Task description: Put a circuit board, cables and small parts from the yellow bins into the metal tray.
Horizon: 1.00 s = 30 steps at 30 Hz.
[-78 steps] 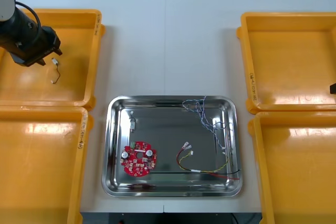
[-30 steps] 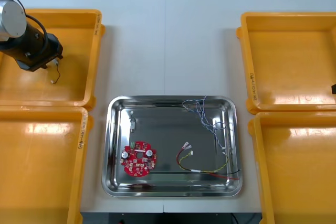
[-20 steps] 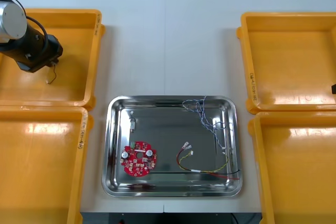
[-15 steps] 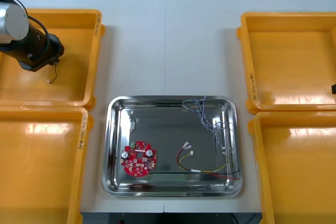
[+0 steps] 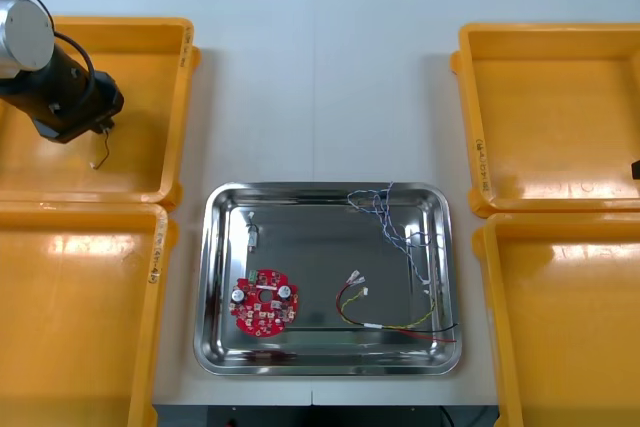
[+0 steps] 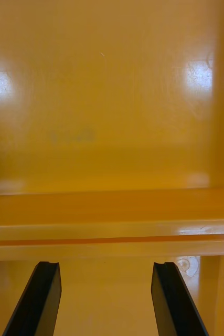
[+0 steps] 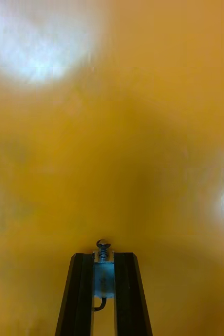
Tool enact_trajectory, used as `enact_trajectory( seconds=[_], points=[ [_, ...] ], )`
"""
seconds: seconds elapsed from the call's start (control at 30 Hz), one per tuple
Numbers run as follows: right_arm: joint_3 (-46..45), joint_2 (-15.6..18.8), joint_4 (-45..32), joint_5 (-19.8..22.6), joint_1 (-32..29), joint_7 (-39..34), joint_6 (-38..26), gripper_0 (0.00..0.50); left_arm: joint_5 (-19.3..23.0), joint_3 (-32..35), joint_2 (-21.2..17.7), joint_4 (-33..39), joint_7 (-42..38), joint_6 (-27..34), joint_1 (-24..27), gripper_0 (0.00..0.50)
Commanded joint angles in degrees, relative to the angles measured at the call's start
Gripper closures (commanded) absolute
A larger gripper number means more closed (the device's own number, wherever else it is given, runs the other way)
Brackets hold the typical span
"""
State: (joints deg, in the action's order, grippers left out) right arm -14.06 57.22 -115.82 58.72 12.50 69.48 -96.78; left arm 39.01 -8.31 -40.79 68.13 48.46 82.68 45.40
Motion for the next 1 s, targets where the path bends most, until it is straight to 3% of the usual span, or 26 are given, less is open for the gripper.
enact_trajectory(
  seconds=[0.03, 0.27, 0.53, 0.67, 1.0],
  points=[
    [-2.11, 2.72, -0.11, -0.54, -0.63, 1.36, -0.08, 0.000, 4.14, -0.13, -4.03, 4.02, 1.19, 5.82, 3.47, 0.500],
    [-2.11, 2.72, -0.11, -0.54, -0.63, 1.36, -0.08, 0.000, 6.16, 1.02, -5.88, 9.56, 1.63, 12.50, 4.08, 0.500],
    [-2.11, 2.72, -0.11, -0.54, -0.63, 1.36, -0.08, 0.000, 5.81, 1.63, -5.79, 21.34, 0.84, 22.79, 4.08, 0.500],
    [-2.11, 2.72, -0.11, -0.54, -0.63, 1.36, -0.08, 0.000, 5.28, 1.63, -4.56, 26.88, 0.05, 27.32, 4.17, 0.500],
    [-2.11, 2.72, -0.11, -0.54, -0.63, 1.36, -0.08, 0.000, 4.14, 1.46, 3.17, 39.80, -6.98, 27.32, 4.17, 0.499]
  ],
)
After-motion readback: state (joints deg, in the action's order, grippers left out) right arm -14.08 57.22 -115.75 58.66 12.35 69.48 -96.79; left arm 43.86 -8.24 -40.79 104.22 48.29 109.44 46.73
